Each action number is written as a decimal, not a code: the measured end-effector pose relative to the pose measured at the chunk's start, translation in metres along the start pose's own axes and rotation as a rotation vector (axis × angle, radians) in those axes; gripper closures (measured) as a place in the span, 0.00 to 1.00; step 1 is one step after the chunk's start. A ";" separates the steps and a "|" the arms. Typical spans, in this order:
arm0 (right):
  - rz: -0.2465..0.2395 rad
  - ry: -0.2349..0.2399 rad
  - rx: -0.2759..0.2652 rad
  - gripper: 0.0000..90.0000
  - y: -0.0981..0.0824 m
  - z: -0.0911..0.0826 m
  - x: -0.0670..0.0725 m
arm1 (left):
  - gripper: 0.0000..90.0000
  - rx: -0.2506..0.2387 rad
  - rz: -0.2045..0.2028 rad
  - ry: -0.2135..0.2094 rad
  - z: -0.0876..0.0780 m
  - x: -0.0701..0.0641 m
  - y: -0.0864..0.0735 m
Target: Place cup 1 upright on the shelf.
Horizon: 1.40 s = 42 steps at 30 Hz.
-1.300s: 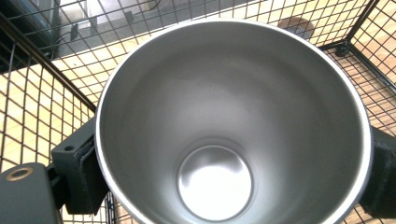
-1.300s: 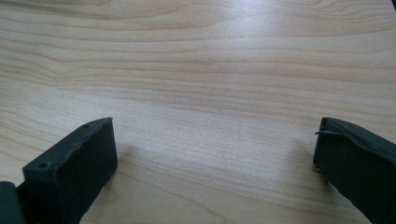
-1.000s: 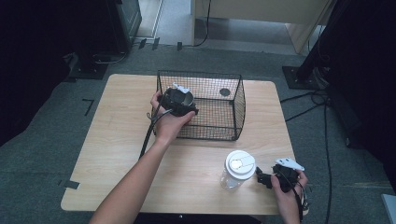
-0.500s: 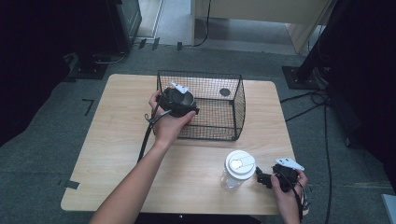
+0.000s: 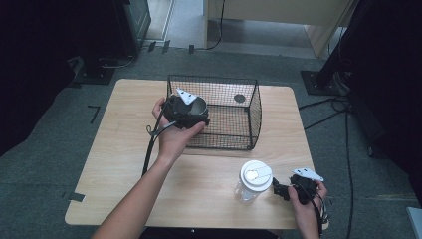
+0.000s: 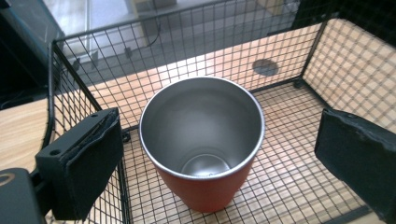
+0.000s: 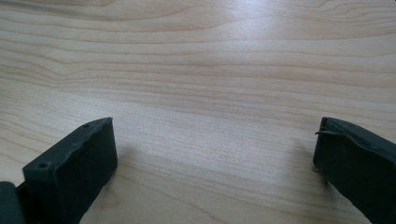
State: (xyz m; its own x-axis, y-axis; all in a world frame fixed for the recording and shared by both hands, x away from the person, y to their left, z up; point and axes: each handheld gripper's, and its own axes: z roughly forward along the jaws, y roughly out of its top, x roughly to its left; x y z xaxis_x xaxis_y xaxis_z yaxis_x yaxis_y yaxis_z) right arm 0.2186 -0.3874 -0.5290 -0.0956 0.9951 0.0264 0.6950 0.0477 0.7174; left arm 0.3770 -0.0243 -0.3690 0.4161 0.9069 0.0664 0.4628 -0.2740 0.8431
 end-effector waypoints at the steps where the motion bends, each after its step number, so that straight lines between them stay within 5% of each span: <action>1: 0.000 0.000 0.000 0.00 0.000 0.000 0.000 | 0.01 -0.008 -0.004 -0.009 -0.003 0.000 0.000; 8: -0.001 0.002 0.000 0.00 0.000 0.000 0.000 | 0.00 -0.036 -0.002 -0.034 -0.025 0.003 -0.006; 12: 0.000 0.001 0.000 0.00 0.000 0.000 0.000 | 0.00 -0.057 -0.044 -0.040 -0.037 0.013 -0.013; 18: 0.001 0.001 0.001 0.00 0.001 0.001 0.001 | 0.00 -0.053 -0.047 -0.035 -0.050 0.027 -0.025; 27: 0.001 0.001 0.000 0.00 0.001 0.001 0.001 | 0.00 -0.063 -0.076 -0.045 -0.073 0.050 -0.052; 42: 0.001 -0.002 0.001 0.00 0.001 0.001 0.001 | 0.00 -0.023 -0.094 0.006 -0.095 0.080 -0.104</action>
State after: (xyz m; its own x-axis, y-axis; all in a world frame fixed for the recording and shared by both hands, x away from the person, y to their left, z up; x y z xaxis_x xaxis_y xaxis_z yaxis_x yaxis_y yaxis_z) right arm 0.2202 -0.3866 -0.5289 -0.0935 0.9953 0.0261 0.6958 0.0466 0.7167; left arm 0.2878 0.1069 -0.4011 0.3670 0.9302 -0.0111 0.4813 -0.1797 0.8579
